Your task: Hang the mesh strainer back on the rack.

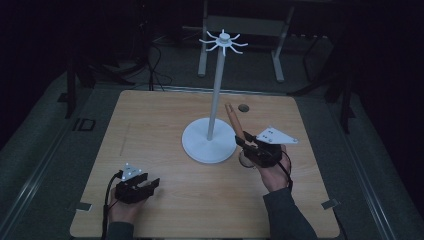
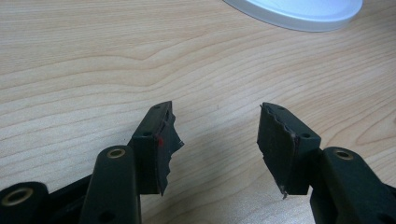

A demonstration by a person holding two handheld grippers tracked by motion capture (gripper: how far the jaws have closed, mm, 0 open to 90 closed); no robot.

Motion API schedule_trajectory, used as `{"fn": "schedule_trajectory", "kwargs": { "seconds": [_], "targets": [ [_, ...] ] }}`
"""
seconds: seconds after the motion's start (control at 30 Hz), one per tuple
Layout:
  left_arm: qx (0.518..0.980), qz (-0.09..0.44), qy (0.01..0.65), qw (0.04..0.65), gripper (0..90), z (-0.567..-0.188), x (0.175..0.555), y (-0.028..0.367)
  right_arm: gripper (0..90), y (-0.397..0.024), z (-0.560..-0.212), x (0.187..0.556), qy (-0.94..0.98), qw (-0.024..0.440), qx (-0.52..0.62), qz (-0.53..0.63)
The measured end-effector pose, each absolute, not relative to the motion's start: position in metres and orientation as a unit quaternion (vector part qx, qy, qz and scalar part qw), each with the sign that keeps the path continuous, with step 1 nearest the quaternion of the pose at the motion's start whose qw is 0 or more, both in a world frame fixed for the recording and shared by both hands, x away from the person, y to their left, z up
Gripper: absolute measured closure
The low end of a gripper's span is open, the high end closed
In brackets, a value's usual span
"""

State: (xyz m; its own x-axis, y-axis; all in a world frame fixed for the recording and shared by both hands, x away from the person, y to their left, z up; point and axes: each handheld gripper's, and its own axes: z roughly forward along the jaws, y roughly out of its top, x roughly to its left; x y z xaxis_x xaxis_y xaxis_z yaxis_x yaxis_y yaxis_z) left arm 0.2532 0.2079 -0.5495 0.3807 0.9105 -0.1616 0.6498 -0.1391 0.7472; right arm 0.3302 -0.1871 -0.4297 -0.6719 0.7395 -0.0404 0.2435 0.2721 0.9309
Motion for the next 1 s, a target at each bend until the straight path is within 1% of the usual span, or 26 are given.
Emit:
{"fn": "schedule_trajectory", "kwargs": {
  "seconds": [1.0],
  "targets": [
    [0.735,0.169,0.53,0.387,46.1,-0.55,0.253,0.208,69.4,-0.185,-0.412,0.334,0.744,0.25,0.325,0.528]
  ]
}}
